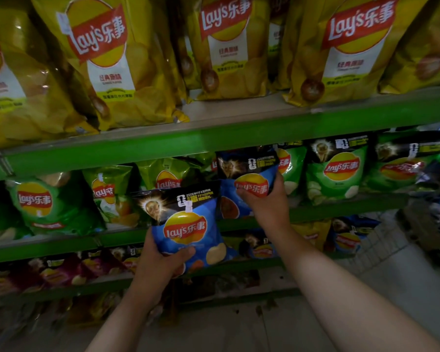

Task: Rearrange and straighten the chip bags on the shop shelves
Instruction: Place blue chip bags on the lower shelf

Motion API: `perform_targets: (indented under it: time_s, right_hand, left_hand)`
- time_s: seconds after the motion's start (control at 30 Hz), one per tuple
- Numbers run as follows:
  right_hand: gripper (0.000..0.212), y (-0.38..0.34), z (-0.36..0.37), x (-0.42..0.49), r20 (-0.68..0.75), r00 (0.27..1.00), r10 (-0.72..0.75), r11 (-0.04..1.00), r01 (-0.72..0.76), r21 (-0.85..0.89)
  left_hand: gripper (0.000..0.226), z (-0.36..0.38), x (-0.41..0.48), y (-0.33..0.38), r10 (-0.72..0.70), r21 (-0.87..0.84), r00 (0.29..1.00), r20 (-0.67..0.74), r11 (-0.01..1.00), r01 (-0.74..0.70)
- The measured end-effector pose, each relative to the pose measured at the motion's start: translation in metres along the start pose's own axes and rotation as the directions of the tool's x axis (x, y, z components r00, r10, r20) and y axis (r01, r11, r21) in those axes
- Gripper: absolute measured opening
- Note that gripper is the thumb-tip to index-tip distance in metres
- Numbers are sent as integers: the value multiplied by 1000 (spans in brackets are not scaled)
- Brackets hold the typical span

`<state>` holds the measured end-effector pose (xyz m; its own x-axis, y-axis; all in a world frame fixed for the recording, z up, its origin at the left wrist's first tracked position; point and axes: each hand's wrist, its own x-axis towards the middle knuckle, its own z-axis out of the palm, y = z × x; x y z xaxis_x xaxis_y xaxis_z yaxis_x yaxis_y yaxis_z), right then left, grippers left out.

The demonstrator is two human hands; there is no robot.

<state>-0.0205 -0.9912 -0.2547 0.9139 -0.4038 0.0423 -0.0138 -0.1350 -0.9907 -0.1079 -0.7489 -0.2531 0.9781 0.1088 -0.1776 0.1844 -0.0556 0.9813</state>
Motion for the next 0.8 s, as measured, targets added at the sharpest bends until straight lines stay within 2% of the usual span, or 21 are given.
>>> perform_targets:
  time_s: [0.17, 0.3, 0.4, 0.47, 0.53, 0.6, 0.67, 0.73, 0.8]
  right_hand:
    - [105, -4, 2, 3, 42, 999, -24, 1000, 24, -6]
    - [101, -6, 20, 7, 89, 996, -13, 1000, 11, 30]
    - [93, 7, 7, 0, 102, 994, 27, 997, -35, 69]
    - [71, 27, -13, -14, -14, 1000, 13, 999, -13, 34]
    - [47, 57, -37, -26, -188, 982, -9, 996, -8, -87]
    - [32, 94, -62, -30, -288, 954, 78, 972, -137, -193]
    - [30, 133, -86, -27, -310, 912, 270, 919, -340, -200]
    - [37, 167, -105, -19, -306, 861, 406, 862, -472, -183]
    - [53, 193, -116, -3, -282, 847, 450, 847, -505, -165]
  left_hand:
    - [61, 16, 1, 0, 22, -33, 999, 46, 999, -20]
    - [57, 22, 3, 3, 47, 10, 998, 52, 999, -47]
    - [59, 24, 4, -3, 32, 21, 999, 35, 999, -33]
    - [64, 26, 3, -10, 4, 31, 999, 35, 999, -6]
    - [66, 31, 2, -15, -16, 52, 998, 54, 999, 14]
    - [61, 39, 2, -24, -42, 92, 996, 78, 995, 34]
    - [60, 51, 3, -35, -76, 143, 994, 82, 988, 64]
    - [65, 63, 6, -49, -120, 165, 990, 76, 980, 106]
    - [74, 73, 9, -61, -152, 189, 984, 93, 973, 132]
